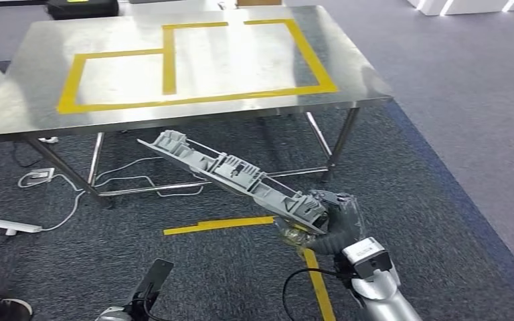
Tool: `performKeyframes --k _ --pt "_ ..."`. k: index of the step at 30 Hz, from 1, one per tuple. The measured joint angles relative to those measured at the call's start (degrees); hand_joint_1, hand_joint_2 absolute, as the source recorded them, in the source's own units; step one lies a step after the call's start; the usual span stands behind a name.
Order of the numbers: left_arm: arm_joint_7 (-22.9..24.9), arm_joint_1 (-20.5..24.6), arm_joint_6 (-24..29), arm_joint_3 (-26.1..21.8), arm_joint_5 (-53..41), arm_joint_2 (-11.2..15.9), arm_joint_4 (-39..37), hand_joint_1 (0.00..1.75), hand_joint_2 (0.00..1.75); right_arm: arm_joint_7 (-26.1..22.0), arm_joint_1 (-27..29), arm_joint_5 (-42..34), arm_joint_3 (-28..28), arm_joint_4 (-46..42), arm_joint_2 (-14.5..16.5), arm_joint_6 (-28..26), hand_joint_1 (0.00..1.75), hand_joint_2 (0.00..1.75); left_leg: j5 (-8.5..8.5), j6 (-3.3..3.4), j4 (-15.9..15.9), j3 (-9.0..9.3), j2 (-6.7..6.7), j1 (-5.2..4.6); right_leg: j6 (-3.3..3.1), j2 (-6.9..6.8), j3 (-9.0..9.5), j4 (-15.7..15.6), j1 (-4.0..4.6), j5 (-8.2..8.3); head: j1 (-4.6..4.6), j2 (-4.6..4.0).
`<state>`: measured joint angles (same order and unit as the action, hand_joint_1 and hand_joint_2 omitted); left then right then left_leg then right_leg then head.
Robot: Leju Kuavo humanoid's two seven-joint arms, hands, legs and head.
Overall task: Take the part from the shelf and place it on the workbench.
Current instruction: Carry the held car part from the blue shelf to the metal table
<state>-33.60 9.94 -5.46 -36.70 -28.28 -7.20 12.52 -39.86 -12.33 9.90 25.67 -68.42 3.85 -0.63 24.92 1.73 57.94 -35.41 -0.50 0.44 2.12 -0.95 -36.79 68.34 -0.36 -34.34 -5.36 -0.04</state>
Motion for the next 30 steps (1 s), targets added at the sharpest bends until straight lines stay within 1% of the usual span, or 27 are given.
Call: performKeyframes --k 1,2,3,4,5,6,7,8,9,10,11,12,13,15,16,17,18,19,20,21,22,23,24,27,28,29,30 --pt "0.0 0.0 0.0 0.0 0.0 -0.1 0.0 0.00 0.00 0.0 0.2 0.0 0.0 0.0 0.0 0.0 1.75 1.75 0.01 0.11 0.0 0.00 0.84 -0.03 -0.03 0.51 -2.07 3.8 0.01 -1.23 0.07 0.00" --pt "0.0 -0.1 0.0 0.0 0.0 -0.1 0.0 0.00 0.00 0.0 0.3 0.0 0.0 0.0 0.0 0.0 1.75 1.75 0.03 0.14 0.0 0.02 1.74 -0.07 -0.12 0.75 -3.56 6.0 0.03 -1.46 0.08 0.00" --pt "0.0 -0.2 0.0 0.0 0.0 -0.2 0.0 0.00 0.00 0.0 0.4 0.0 0.0 0.1 0.0 0.0 1.75 1.75 0.04 0.15 0.1 0.05 2.64 -0.11 -0.30 0.88 -4.03 6.0 0.05 -0.50 0.07 0.00" --pt "0.0 -0.2 0.0 0.0 0.0 -0.2 0.0 0.00 0.00 0.0 0.5 0.0 0.0 0.1 0.0 0.0 1.75 1.75 0.04 0.14 0.1 0.11 3.53 -0.14 -0.57 1.17 -3.42 3.8 0.07 1.50 0.07 0.00" --pt "0.0 -0.3 0.0 0.0 0.0 -0.2 0.0 0.00 0.00 0.0 0.4 0.0 0.0 0.1 0.0 0.0 1.75 1.75 0.05 0.12 0.1 0.15 4.35 -0.12 -0.91 1.99 -1.99 0.0 0.07 4.00 0.07 0.00" --pt "0.0 -0.3 0.0 0.0 0.0 -0.2 0.0 0.00 0.00 0.0 0.4 0.0 0.0 0.1 0.0 0.0 1.75 1.75 0.09 0.01 0.2 0.12 5.10 -0.18 -1.30 3.33 -0.37 -4.0 0.02 5.98 0.03 0.00" --pt "0.0 -0.3 0.0 0.0 0.0 -0.2 0.0 0.00 0.00 0.0 0.4 0.0 0.0 0.1 0.0 0.0 1.75 1.75 0.10 -0.19 0.2 -0.02 5.79 -0.17 -1.49 4.49 1.14 -7.3 -0.06 7.14 0.05 0.00" --pt "0.0 -0.3 0.0 0.0 0.0 -0.3 0.0 0.00 0.00 0.0 0.3 0.0 0.0 0.1 0.0 0.0 1.75 1.75 0.06 -0.49 0.3 -0.22 6.39 -0.09 -1.60 5.38 2.09 -9.3 -0.10 7.54 0.02 0.00" --pt "0.0 -0.4 0.0 0.0 0.0 -0.3 0.0 0.00 0.00 0.0 0.4 0.0 0.0 0.1 0.0 0.0 1.75 1.75 -0.01 -0.87 0.3 -0.42 6.95 0.00 -1.63 5.62 2.57 -10.0 -0.08 7.35 0.04 0.00" --pt "0.0 -0.6 0.0 0.0 0.0 -0.3 0.0 0.00 0.00 0.0 0.4 0.0 0.0 0.1 0.0 0.0 1.75 1.75 -0.11 -1.27 0.2 -0.57 7.53 0.14 -1.60 5.18 2.87 -10.3 -0.08 7.27 0.04 0.00" --pt "0.0 -0.7 0.0 0.0 0.0 -0.2 0.0 0.00 0.00 0.0 0.4 0.0 0.0 0.1 0.0 0.0 1.75 1.75 0.00 -1.63 0.3 -0.66 7.48 0.17 -1.76 4.62 3.02 -10.5 -0.14 7.36 0.04 0.00" --pt "0.0 -0.8 0.0 0.0 0.0 -0.1 0.0 0.00 0.00 0.1 0.4 0.1 0.1 0.1 0.0 -0.1 1.75 1.75 0.57 -1.95 1.0 -0.96 6.60 0.09 -1.98 3.98 3.27 -10.7 -0.25 7.42 -0.13 0.00" --pt "0.0 -0.8 0.0 0.0 0.0 -0.1 0.0 0.00 0.00 0.0 0.3 0.1 0.1 0.1 0.1 -0.3 1.75 1.75 1.67 -2.28 2.7 -1.71 5.19 -0.01 -2.21 3.30 3.52 -11.0 -0.38 7.46 -0.37 0.00" --pt "-0.1 -0.6 0.1 0.0 0.0 0.0 0.0 0.00 0.00 0.0 0.4 0.2 0.1 0.1 0.2 -0.8 1.75 1.75 5.12 -2.85 9.2 -4.71 1.98 0.05 -2.55 2.04 3.87 -11.1 -0.41 7.30 -0.75 0.00" --pt "-0.1 -0.6 0.1 0.0 0.0 0.0 0.0 0.00 0.00 0.0 0.4 0.2 0.1 0.1 0.2 -0.9 1.75 1.75 6.56 -3.09 12.8 -6.44 1.26 0.19 -2.59 1.49 3.95 -11.1 -0.38 7.20 -0.75 0.00" --pt "-0.1 -0.7 0.1 0.0 0.0 -0.1 0.0 0.00 0.00 0.0 0.5 0.2 0.1 0.1 0.2 -0.9 1.75 1.75 7.15 -3.26 15.2 -7.61 0.94 0.34 -2.60 1.04 4.01 -11.1 -0.36 7.09 -0.74 0.00" --pt "-0.1 -0.7 0.1 0.0 0.0 -0.1 0.0 0.00 0.00 0.0 0.5 0.1 0.1 0.1 0.2 -0.9 1.75 1.75 6.58 -3.37 15.7 -7.80 0.83 0.46 -2.56 0.70 4.08 -11.1 -0.35 6.99 -0.76 0.00" --pt "-0.1 -0.8 0.1 0.0 0.0 0.0 0.0 0.00 0.00 0.1 0.5 0.1 0.1 0.1 0.2 -1.0 1.75 1.75 5.01 -3.39 13.9 -6.87 0.77 0.54 -2.48 0.45 4.20 -11.0 -0.35 6.87 -0.77 0.00" --pt "-0.1 -0.8 0.1 0.0 0.0 0.0 0.0 0.00 0.00 0.1 0.5 0.1 0.2 0.0 0.2 -1.0 1.75 1.75 2.85 -3.31 10.4 -5.03 0.65 0.58 -2.35 0.28 4.39 -11.0 -0.35 6.72 -0.78 0.00" --pt "-0.1 -0.7 0.1 0.0 0.0 0.0 0.0 0.00 0.00 0.0 0.5 0.2 0.3 0.0 0.2 -1.2 1.75 1.75 1.21 -3.15 6.6 -2.94 0.51 0.52 -2.16 0.15 4.57 -10.9 -0.29 6.54 -0.75 0.00" --pt "-0.1 -0.6 0.1 0.0 0.0 0.0 0.0 0.00 0.00 0.0 0.5 0.3 0.4 -0.1 0.2 -1.5 1.75 1.75 0.26 -2.92 3.3 -1.22 0.39 0.41 -1.91 0.07 4.66 -10.8 -0.16 6.37 -0.74 0.00" --pt "-0.1 -0.6 0.1 0.0 0.0 0.0 0.0 0.00 0.00 0.0 0.5 0.4 0.5 -0.2 0.2 -1.9 1.75 1.75 -0.02 -2.65 1.3 -0.20 0.30 0.30 -1.64 -0.02 4.67 -10.8 -0.05 6.26 -0.72 0.00" --pt "-0.1 -0.6 0.1 0.0 0.0 0.0 0.0 0.00 0.00 0.0 0.5 0.4 0.5 -0.3 0.2 -2.2 1.75 1.75 0.30 -2.38 0.5 0.15 0.30 0.17 -1.36 -0.11 4.62 -10.8 0.06 6.20 -0.69 0.00" --pt "-0.1 -0.7 0.1 0.0 0.0 0.0 0.0 0.00 0.00 0.0 0.4 0.5 0.6 -0.5 0.2 -2.6 1.75 1.75 0.35 -1.36 0.0 0.26 0.47 0.30 -0.43 -0.19 4.34 -10.5 0.02 5.58 -0.64 0.00" --pt "-0.1 -0.6 0.1 0.0 0.0 0.0 0.0 0.00 0.00 0.0 0.4 0.5 0.6 -0.6 0.1 -2.5 1.75 1.75 0.30 -0.98 -0.1 0.38 0.52 0.40 -0.18 -0.01 3.69 -9.1 -0.02 4.65 -0.54 0.01" --pt "-0.1 -0.5 0.1 0.0 0.0 0.0 0.0 0.00 0.00 0.0 0.4 0.4 0.6 -0.6 0.1 -2.4 1.75 1.75 0.31 -0.66 -0.2 0.48 0.55 0.47 0.00 0.24 2.35 -6.4 -0.08 3.17 -0.45 0.01" --pt "-0.1 -0.4 0.1 0.0 0.0 -0.1 0.0 0.00 0.00 0.0 0.4 0.3 0.7 -0.6 0.1 -2.1 1.75 1.75 0.38 -0.43 -0.2 0.50 0.58 0.41 0.10 0.49 0.51 -2.5 -0.10 1.39 -0.33 0.01"
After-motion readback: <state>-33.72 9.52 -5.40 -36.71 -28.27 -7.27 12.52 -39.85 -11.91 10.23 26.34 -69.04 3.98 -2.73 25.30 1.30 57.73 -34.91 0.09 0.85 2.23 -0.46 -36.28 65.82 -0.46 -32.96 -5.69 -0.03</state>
